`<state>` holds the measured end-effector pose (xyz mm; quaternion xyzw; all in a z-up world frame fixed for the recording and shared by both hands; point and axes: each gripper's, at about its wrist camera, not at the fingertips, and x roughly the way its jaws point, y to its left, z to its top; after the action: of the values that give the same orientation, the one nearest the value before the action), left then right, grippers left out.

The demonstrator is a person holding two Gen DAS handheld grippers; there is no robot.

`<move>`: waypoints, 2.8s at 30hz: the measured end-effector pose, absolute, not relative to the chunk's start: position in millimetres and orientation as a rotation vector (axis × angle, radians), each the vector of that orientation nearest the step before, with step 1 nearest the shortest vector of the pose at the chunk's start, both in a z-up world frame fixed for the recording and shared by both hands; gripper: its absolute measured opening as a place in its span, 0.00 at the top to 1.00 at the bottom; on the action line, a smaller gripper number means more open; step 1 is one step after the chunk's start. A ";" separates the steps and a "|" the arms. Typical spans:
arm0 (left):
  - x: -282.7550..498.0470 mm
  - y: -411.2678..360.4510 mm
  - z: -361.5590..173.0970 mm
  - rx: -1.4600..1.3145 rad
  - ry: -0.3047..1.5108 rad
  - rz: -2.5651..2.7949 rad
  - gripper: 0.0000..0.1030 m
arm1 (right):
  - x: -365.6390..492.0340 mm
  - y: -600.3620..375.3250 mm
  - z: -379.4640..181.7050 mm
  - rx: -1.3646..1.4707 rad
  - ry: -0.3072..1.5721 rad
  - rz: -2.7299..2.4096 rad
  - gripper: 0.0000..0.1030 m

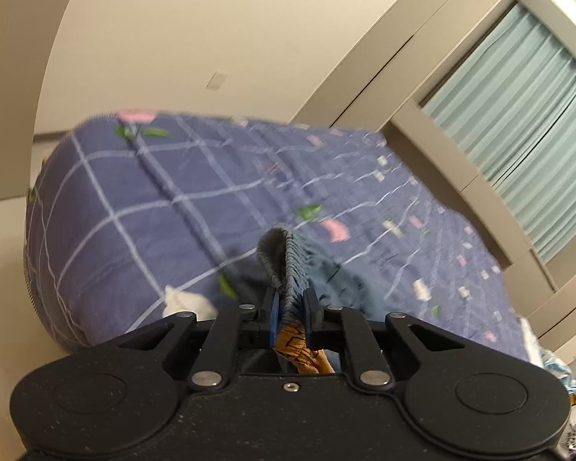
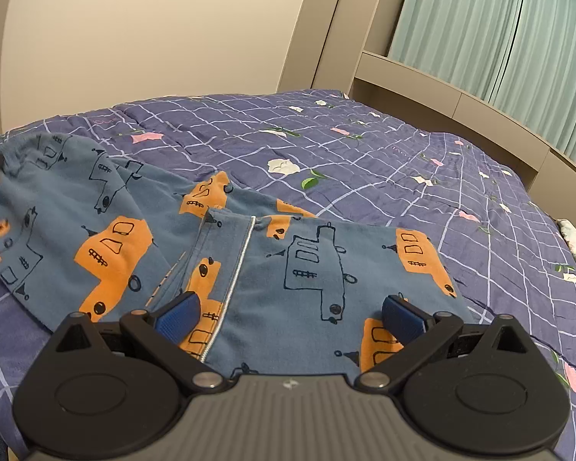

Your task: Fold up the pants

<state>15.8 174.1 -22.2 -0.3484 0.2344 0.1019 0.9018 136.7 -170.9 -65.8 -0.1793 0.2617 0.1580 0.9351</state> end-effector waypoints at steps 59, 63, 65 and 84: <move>173.3 -154.5 4.3 -0.171 0.678 -0.491 0.92 | 83.7 -338.4 -46.6 -0.180 0.490 -0.036 0.00; 180.4 -158.6 -10.5 -0.196 0.719 -0.504 0.90 | 84.0 -340.0 -48.2 -0.171 0.494 -0.033 0.00; 179.9 -155.7 -12.9 -0.217 0.735 -0.509 0.83 | 84.0 -340.4 -48.8 -0.167 0.497 -0.033 0.00; 139.3 -22.0 -5.6 -0.356 0.681 -0.125 0.01 | 102.9 -314.0 -24.9 -0.087 0.464 0.029 0.00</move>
<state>139.3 -22.0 -5.6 -0.1736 0.3320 -0.0609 0.9252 102.9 -314.0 -24.9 -0.0429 0.2300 0.0146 0.9721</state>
